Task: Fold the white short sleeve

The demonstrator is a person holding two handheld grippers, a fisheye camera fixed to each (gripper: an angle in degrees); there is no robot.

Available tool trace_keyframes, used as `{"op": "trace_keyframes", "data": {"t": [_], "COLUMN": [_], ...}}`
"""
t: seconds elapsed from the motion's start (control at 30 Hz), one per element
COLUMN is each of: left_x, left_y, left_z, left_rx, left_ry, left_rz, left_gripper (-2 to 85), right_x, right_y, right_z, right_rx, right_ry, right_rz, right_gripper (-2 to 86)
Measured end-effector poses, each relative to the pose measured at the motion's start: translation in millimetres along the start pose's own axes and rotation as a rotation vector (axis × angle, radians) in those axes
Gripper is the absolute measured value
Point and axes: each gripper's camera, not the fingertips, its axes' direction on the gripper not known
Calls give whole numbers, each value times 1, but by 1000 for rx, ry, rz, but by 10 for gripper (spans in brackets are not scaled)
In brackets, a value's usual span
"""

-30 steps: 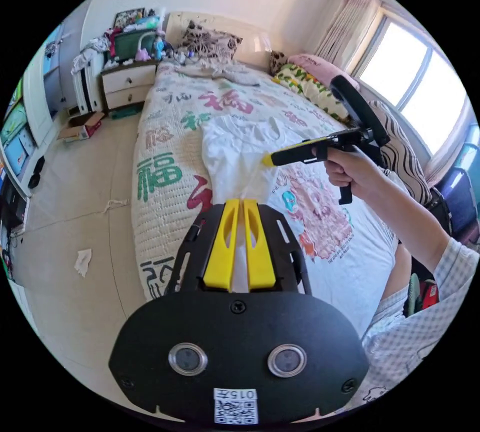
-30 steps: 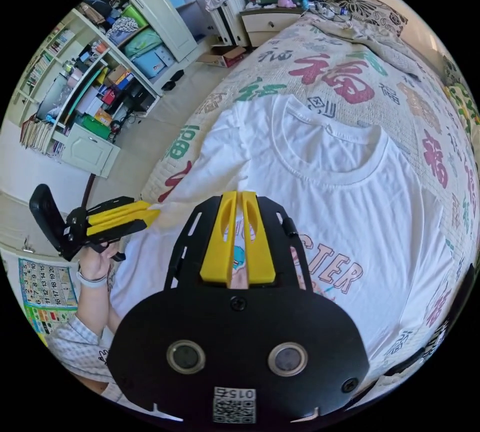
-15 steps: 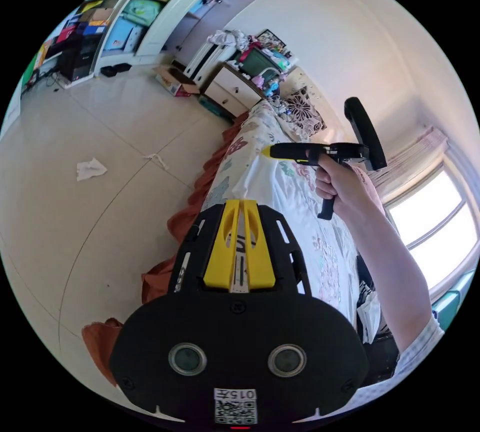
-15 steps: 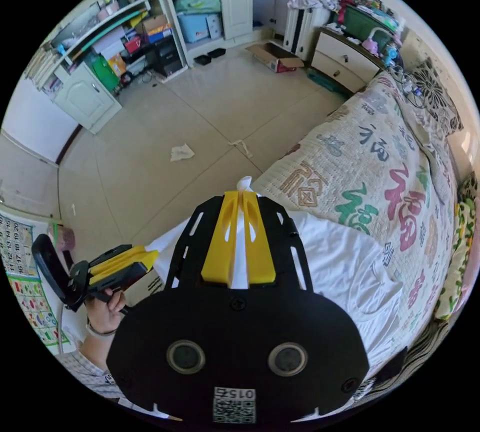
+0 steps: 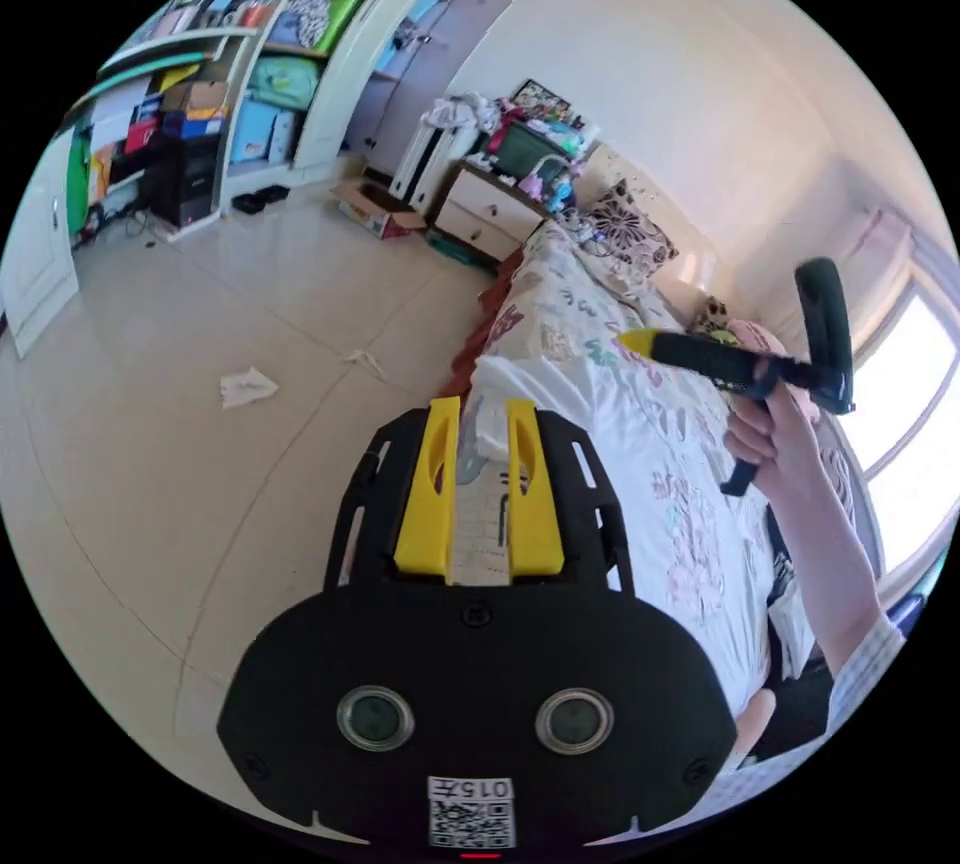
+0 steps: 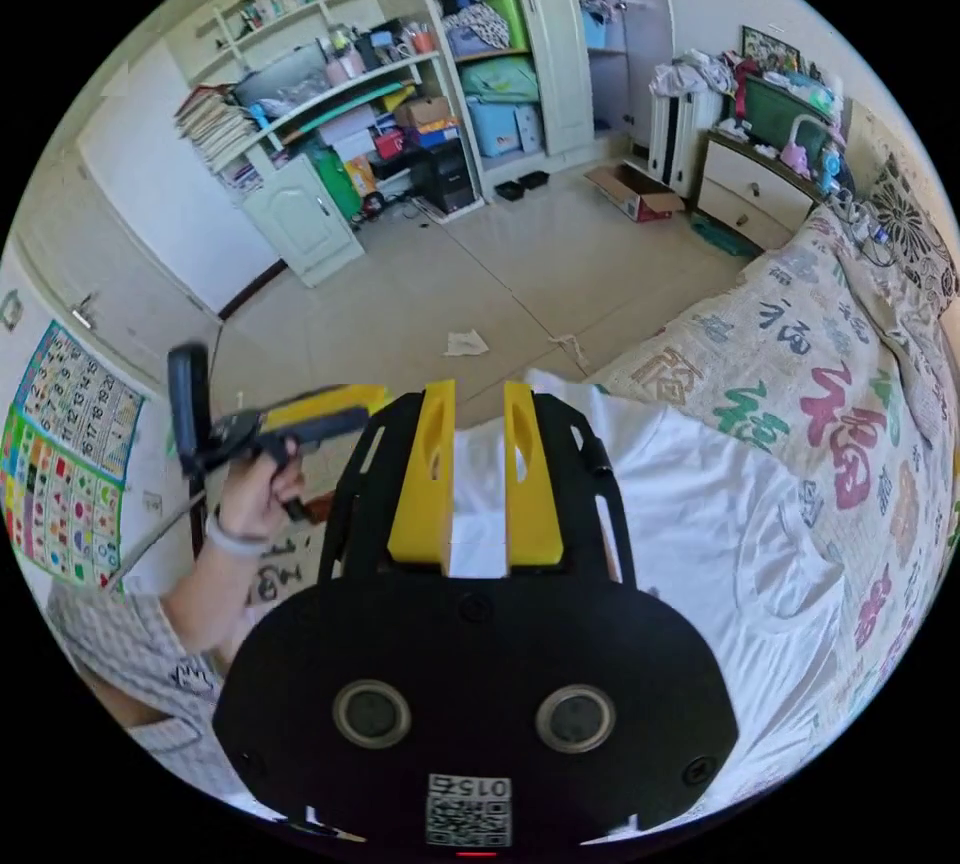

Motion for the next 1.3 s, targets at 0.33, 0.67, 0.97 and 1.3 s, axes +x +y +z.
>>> {"op": "trace_keyframes", "data": {"t": [0.33, 0.67, 0.97, 1.3], "left_x": [125, 143, 153, 178], "left_y": [112, 240, 258, 292], "left_z": [-41, -36, 15, 25], "left_rx": [-444, -646, -642, -630], "left_ry": [115, -72, -52, -88], "left_rz": [490, 361, 303, 389], "left_gripper": [97, 107, 100, -2], "right_x": [-29, -40, -27, -34], "right_y": [343, 563, 596, 640], "right_z": [-186, -228, -222, -267], "right_rx": [115, -64, -202, -157], "right_ry": [149, 262, 346, 317], "right_rz": [319, 782, 801, 769], "right_gripper": [78, 117, 117, -6]}}
